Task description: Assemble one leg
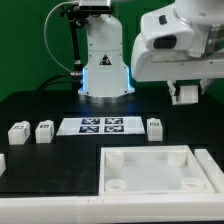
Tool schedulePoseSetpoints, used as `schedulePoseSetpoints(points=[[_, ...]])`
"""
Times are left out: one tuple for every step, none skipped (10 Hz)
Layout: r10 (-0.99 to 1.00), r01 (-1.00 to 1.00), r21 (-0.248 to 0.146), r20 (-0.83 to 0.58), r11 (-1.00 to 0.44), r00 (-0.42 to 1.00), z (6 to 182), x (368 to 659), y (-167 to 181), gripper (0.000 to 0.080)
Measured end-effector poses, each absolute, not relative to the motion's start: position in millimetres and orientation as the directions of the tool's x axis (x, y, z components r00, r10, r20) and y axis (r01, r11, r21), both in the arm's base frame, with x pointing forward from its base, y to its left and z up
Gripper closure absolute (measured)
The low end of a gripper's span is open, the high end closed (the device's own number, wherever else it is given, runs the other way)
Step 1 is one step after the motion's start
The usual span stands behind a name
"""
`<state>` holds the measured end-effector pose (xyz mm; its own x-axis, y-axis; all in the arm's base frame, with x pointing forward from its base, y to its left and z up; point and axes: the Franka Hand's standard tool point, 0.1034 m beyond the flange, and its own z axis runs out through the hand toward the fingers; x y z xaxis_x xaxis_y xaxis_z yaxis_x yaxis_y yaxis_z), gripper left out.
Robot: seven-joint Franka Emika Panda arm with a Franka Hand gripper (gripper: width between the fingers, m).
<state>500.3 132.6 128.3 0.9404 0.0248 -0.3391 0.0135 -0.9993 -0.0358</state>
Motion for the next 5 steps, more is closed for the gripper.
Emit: schedulePoseSetpoints(points=[[0.085,0.079,-0.033,-0.282,-0.996,0.956,139.9,522,124,0.0506],[0.105,0.100,-0.043,-0.166,-0.994,0.980,152.5,556,118,0.0506],[0.107,0.104,-0.045,-0.074,-0.994,0.992,160.8,576,114,0.0506],[0.113,0.113,-0.042,0.018,-0.993,0.993,167.6,586,117,0.0506],[0.111,0.116,-0.045,0.108,-0.992,0.988,165.2,585,118,0.0506]])
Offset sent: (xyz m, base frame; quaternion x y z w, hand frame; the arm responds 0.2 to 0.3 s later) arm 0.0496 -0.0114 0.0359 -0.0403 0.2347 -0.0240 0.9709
